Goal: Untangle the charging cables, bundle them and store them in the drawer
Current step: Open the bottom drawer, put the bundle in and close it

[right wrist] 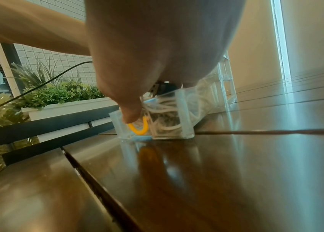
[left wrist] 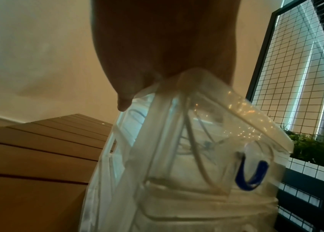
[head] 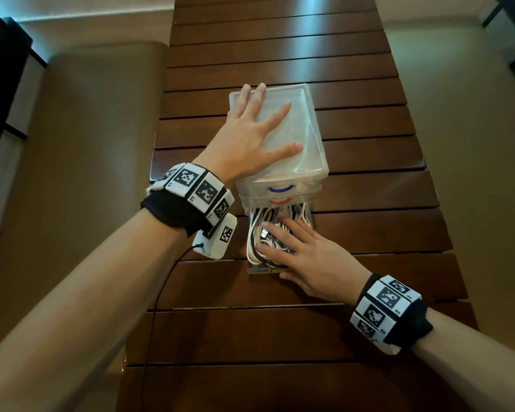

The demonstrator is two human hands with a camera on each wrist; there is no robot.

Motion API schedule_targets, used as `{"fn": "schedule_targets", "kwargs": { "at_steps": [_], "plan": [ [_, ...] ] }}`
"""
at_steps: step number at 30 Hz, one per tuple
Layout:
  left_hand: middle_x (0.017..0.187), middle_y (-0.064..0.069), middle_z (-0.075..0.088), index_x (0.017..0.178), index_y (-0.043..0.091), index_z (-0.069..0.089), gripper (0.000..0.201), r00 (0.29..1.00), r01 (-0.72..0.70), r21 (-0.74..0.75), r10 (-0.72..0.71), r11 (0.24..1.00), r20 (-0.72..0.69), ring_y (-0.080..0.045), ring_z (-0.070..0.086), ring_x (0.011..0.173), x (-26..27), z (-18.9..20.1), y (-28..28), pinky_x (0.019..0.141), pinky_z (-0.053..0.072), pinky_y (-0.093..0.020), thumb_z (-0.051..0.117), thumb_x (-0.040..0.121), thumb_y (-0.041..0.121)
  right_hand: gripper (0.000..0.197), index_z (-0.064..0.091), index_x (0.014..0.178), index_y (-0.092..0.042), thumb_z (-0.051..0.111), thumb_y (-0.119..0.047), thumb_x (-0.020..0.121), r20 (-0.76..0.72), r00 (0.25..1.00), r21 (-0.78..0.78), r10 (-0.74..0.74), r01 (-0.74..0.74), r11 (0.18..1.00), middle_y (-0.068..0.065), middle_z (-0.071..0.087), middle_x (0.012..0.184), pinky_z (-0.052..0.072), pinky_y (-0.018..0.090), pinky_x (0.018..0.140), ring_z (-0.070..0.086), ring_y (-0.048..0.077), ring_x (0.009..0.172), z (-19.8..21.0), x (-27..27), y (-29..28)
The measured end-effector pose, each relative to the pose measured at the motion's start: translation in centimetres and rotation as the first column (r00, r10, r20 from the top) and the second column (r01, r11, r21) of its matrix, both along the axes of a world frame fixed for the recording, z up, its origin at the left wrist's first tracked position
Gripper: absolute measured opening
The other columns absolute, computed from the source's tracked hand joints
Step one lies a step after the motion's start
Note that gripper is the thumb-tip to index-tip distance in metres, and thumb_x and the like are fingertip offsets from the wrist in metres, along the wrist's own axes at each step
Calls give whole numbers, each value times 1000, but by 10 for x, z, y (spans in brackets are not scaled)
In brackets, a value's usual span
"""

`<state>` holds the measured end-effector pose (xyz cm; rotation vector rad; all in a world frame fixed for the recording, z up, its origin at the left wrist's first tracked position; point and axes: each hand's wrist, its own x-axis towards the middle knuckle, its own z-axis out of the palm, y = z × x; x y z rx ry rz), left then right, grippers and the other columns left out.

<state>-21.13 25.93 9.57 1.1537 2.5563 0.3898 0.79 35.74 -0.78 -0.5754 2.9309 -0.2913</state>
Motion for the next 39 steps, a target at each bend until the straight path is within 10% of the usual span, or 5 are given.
{"fn": "schedule_targets", "kwargs": {
  "at_steps": [10,17,31,39],
  "plan": [
    [167,-7,-12,158,39,16,81,1000,8,1,-8,1000,-11,-27,-20,152,-3,-3,-3,123,3,-56,43,89,73,61,28,155,-26,44,-45,100,-97,995,90,-1,9,996,13,21,164,13,56,122,16,35,152,-2,-6,-1],
    [167,-6,-13,157,40,16,80,1000,-9,8,9,1000,-2,-26,-21,152,-3,-3,-2,123,3,-57,43,89,73,56,39,150,-33,58,-33,96,-129,932,-71,-339,333,940,26,6,164,26,60,118,4,49,150,0,20,-19],
    [168,-6,-10,157,40,17,80,1000,3,2,-3,1000,-17,-26,-19,152,-2,-1,-3,125,0,-50,44,89,73,62,35,141,-49,61,-57,86,126,965,-8,-231,234,972,3,15,160,7,65,120,35,29,143,24,-2,14],
    [168,-6,-10,156,41,19,80,1000,2,18,-2,1000,-18,-25,-18,152,-4,-3,-4,124,3,-54,44,88,74,61,37,143,-47,55,-64,87,39,973,96,-229,224,970,16,25,158,14,60,119,43,32,137,21,3,14]
  ]
}}
